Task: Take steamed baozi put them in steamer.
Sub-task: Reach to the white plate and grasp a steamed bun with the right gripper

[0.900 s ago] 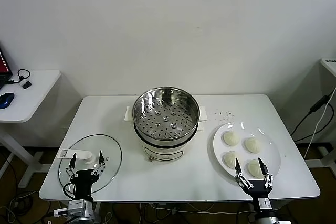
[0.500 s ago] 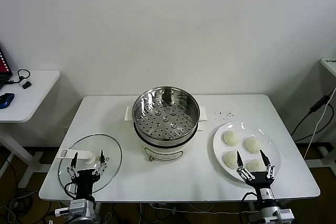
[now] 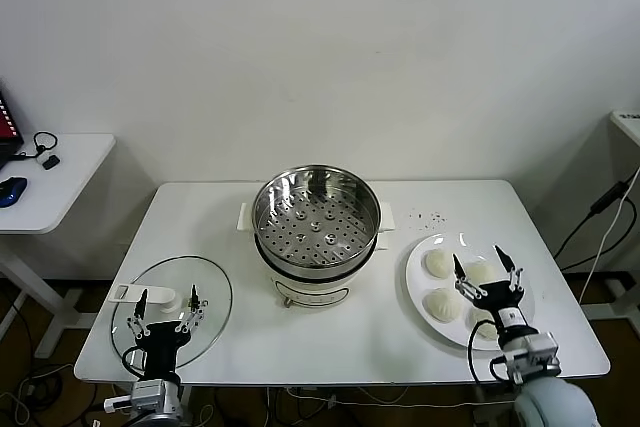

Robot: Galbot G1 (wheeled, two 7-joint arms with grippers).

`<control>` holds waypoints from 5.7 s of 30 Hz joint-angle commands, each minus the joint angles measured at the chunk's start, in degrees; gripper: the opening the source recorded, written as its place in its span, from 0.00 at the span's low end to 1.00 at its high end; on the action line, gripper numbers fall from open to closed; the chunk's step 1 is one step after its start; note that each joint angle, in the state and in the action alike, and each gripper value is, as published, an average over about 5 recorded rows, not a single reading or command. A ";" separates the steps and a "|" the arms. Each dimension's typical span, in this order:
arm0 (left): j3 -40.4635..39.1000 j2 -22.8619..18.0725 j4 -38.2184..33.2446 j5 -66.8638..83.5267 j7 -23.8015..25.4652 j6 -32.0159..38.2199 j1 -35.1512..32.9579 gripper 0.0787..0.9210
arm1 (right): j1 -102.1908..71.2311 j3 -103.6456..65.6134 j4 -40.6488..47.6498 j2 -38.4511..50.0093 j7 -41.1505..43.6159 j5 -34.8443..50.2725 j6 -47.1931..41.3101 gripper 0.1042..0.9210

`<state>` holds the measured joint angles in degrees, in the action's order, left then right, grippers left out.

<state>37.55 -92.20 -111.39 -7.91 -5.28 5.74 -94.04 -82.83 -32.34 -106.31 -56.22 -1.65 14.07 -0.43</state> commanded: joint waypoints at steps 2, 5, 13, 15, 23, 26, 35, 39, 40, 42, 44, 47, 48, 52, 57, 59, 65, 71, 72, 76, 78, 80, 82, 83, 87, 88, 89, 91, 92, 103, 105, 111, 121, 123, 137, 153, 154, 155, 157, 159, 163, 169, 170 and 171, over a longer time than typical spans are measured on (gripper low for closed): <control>-0.12 -2.80 0.07 -0.02 0.02 0.08 0.00 0.88 | 7.80 2.32 0.77 9.96 1.91 0.05 -8.62 0.88; -0.20 -2.80 0.24 -0.02 0.02 0.19 0.07 0.88 | 10.58 4.18 1.46 15.04 4.71 1.30 -11.13 0.88; -0.60 -2.80 0.54 0.00 0.03 0.38 0.15 0.88 | 18.90 11.55 4.32 24.85 10.57 4.04 -15.42 0.88; -0.75 -2.80 0.69 -0.02 0.04 0.43 0.23 0.88 | 22.02 14.55 5.55 26.60 11.91 4.41 -15.84 0.88; -1.30 -2.80 1.30 -0.27 0.04 0.54 0.61 0.88 | 39.36 29.87 12.69 29.99 15.86 7.84 -16.70 0.88; -1.42 -2.80 1.45 -0.31 0.04 0.54 0.72 0.88 | 45.58 37.44 13.52 32.85 18.39 11.50 -17.52 0.88; -3.09 -2.80 2.29 -0.86 0.04 0.78 0.94 0.88 | 76.82 71.09 16.71 38.90 32.39 18.69 -16.51 0.88; -3.46 -2.80 2.47 -0.75 0.02 1.01 0.92 0.88 | 92.32 87.44 19.33 37.91 37.92 20.65 -15.35 0.88; -3.47 -2.80 2.54 -0.69 0.01 1.09 0.90 0.88 | 95.69 90.55 19.86 37.58 39.04 20.75 -14.95 0.88; -3.43 -2.80 2.72 -0.61 -0.07 1.29 0.87 0.88 | 102.06 97.62 21.12 36.73 41.37 20.69 -13.91 0.88; -3.38 -2.80 2.82 -0.55 -0.14 1.49 0.82 0.88 | 107.39 104.03 22.41 35.84 43.42 20.39 -12.91 0.88; -3.34 -2.80 2.84 -0.36 -0.24 1.76 0.77 0.88 | 115.23 113.32 24.24 34.14 46.18 20.03 -11.38 0.88; -3.35 -2.80 2.85 -0.30 -0.26 1.83 0.79 0.88 | 117.86 116.09 24.88 33.37 47.05 20.00 -10.82 0.88; -3.60 -2.80 2.93 -0.20 -0.30 1.98 0.92 0.88 | 125.31 125.80 27.30 29.94 50.19 20.46 -8.65 0.88; -4.31 -2.80 3.09 -0.21 -0.36 2.06 1.08 0.88 | 130.88 134.81 29.88 23.96 53.67 22.16 -6.32 0.88; -4.66 -2.80 3.13 -0.24 -0.39 2.07 1.14 0.88 | 131.68 136.19 31.06 21.60 54.95 22.59 -5.64 0.88; -5.54 -2.80 3.10 -0.35 -0.38 2.11 1.22 0.88 | 131.41 138.15 34.30 15.88 56.84 22.68 -5.22 0.88; -5.40 -2.80 3.46 -0.23 -0.25 2.14 1.55 0.88 | 128.78 138.42 36.47 12.42 57.67 22.34 -5.11 0.88; -5.33 -2.80 3.60 -0.21 -0.23 2.17 1.65 0.88 | 128.04 138.08 36.87 11.91 57.89 22.27 -4.95 0.88; -5.14 -2.80 3.96 -0.15 -0.12 2.09 1.88 0.88 | 124.87 136.81 38.20 9.86 58.81 21.18 -4.06 0.88; -5.10 -2.80 3.85 -0.13 -0.02 1.88 1.87 0.88 | 123.68 136.72 38.67 8.95 59.01 20.22 -3.61 0.88; -5.04 -2.80 3.68 -0.12 0.06 1.68 1.84 0.88 | 122.47 136.80 39.56 8.02 58.99 19.23 -3.24 0.88; -4.97 -2.80 3.63 -0.12 0.10 1.59 1.84 0.88 | 121.10 136.69 40.71 7.15 58.85 18.64 -3.15 0.88; -4.92 -2.80 3.67 -0.12 0.10 1.59 1.85 0.88 | 120.41 136.54 41.27 6.80 58.71 18.46 -3.18 0.88; -4.62 -2.80 3.96 -0.11 0.07 1.68 1.92 0.88 | 117.97 135.69 42.91 5.83 57.74 18.35 -4.17 0.88; -4.52 -2.80 4.02 -0.11 0.08 1.68 1.95 0.88 | 117.49 135.49 43.28 5.70 57.54 18.32 -4.41 0.88; -4.43 -2.80 4.07 -0.11 0.08 1.68 1.98 0.88 | 117.04 135.31 43.60 5.63 57.37 18.30 -4.64 0.88; -4.28 -2.80 4.14 -0.10 0.09 1.66 2.03 0.88 | 116.27 135.08 44.05 5.63 57.12 18.21 -4.98 0.88; -4.22 -2.80 4.21 -0.10 0.10 1.66 2.05 0.88 | 115.99 135.04 44.17 5.67 57.03 18.16 -5.10 0.88; -3.94 -2.80 4.94 -0.29 0.16 1.66 2.24 0.88 | 111.01 131.00 48.72 4.80 55.21 18.57 -6.08 0.88; -3.84 -2.80 4.99 -0.28 0.18 1.64 2.26 0.88 | 110.45 130.52 49.32 4.57 55.01 18.55 -6.25 0.88; -3.70 -2.80 5.31 -0.31 0.20 1.73 2.34 0.88 | 110.03 130.44 49.49 4.26 54.47 18.68 -6.76 0.88; -3.73 -2.80 5.41 -0.44 0.20 1.78 2.34 0.88 | 108.73 130.28 49.51 4.08 53.41 18.80 -7.49 0.88; -3.67 -2.80 5.52 -0.44 0.18 1.81 2.38 0.88 | 108.50 130.06 49.54 4.12 53.16 18.79 -7.60 0.88; -3.73 -2.80 5.83 -0.50 0.16 1.80 2.57 0.88 | 107.02 129.29 49.50 3.37 52.10 18.68 -8.28 0.88; -3.55 -2.80 6.42 -0.62 0.16 2.04 2.79 0.88 | 106.68 129.03 49.96 3.51 51.35 17.80 -8.19 0.82; -3.56 -2.80 6.45 -0.63 0.16 2.05 2.81 0.88 | 106.65 129.02 49.92 3.55 51.32 17.80 -8.20 0.82; -3.57 -2.80 6.45 -0.64 0.17 2.04 2.82 0.88 | 106.63 129.01 49.91 3.57 51.30 17.78 -8.21 0.81; -3.57 -2.80 6.45 -0.65 0.17 2.02 2.86 0.88 | 106.59 128.98 49.92 3.59 51.27 17.75 -8.20 0.79; -3.51 -2.80 6.45 -0.65 0.17 1.99 2.91 0.88 | 106.58 128.91 49.94 3.60 51.23 17.71 -8.18 0.78; -3.42 -2.80 6.44 -0.64 0.16 1.98 2.95 0.88 | 106.62 128.83 49.85 3.67 51.14 17.70 -8.12 0.73; -3.40 -2.80 6.34 -0.62 0.11 2.02 2.92 0.88 | 107.39 129.10 48.71 4.10 50.85 17.65 -8.07 0.69; -3.38 -2.80 6.33 -0.62 0.11 2.03 2.92 0.88 | 107.69 129.25 48.30 4.23 50.82 17.64 -8.05 0.69; -3.35 -2.80 6.31 -0.62 0.10 2.04 2.92 0.88 | 108.15 129.50 47.81 4.38 50.82 17.62 -8.00 0.69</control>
<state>34.22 -92.20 -104.99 -8.53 -5.18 7.75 -91.10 25.03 97.24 -58.01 -51.76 49.26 31.74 -8.36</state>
